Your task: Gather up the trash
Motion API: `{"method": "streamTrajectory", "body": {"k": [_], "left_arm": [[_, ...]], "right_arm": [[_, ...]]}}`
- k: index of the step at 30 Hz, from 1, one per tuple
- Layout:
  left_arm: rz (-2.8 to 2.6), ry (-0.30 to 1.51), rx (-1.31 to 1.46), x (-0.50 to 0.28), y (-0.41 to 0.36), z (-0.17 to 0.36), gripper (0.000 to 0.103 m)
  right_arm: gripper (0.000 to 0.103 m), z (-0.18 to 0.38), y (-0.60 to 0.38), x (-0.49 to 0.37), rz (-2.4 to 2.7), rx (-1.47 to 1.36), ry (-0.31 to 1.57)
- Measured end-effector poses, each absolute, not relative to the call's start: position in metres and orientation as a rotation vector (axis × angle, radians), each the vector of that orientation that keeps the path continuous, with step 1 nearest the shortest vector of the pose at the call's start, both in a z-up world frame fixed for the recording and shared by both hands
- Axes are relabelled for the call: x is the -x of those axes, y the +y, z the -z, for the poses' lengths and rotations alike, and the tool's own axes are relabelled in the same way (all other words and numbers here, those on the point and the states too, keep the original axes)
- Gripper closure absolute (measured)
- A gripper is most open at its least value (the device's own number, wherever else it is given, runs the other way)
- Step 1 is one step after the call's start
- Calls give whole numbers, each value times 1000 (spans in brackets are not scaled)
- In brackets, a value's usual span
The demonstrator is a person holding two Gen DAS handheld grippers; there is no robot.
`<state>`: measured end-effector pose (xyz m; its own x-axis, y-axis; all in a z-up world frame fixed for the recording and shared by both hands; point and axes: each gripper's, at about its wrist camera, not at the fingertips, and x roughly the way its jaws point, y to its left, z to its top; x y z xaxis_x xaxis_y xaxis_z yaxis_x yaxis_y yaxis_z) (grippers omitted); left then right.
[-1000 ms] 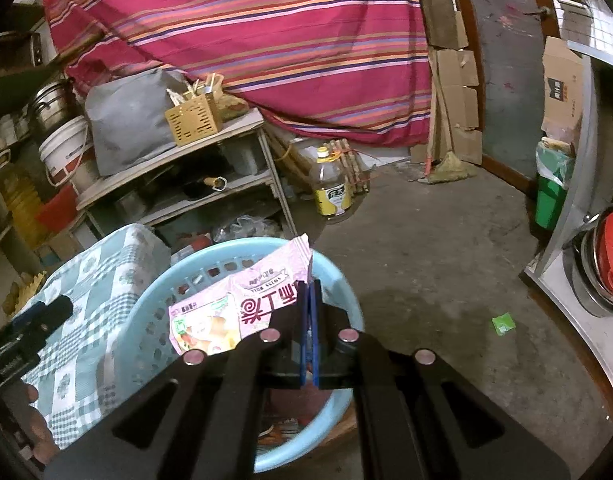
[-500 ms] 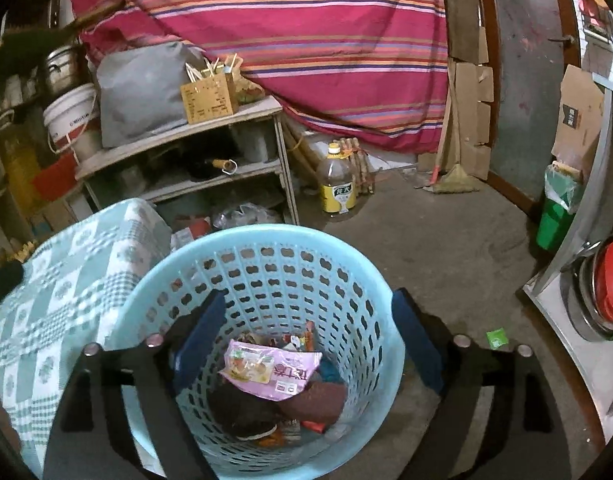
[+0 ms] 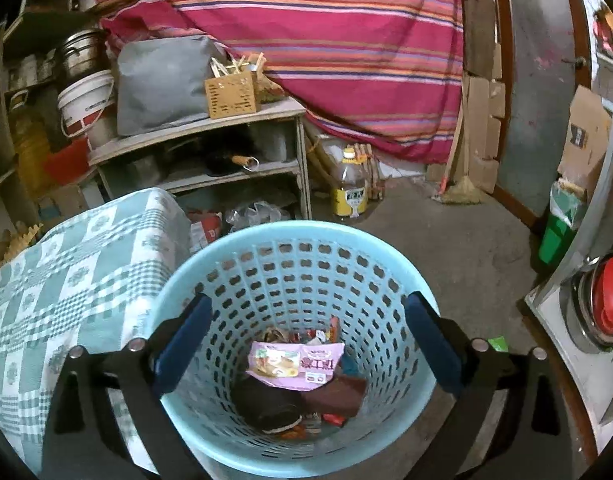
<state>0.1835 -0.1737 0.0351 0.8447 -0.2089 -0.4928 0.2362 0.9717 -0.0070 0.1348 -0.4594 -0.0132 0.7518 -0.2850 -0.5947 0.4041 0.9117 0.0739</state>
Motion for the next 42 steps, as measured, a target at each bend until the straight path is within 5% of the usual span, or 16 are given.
{"method": "streamTrajectory", "body": {"k": [42], "left_arm": [[-5, 373, -29, -43, 24, -37, 5]], "right_arm": [[4, -21, -228, -38, -3, -49, 476]]}}
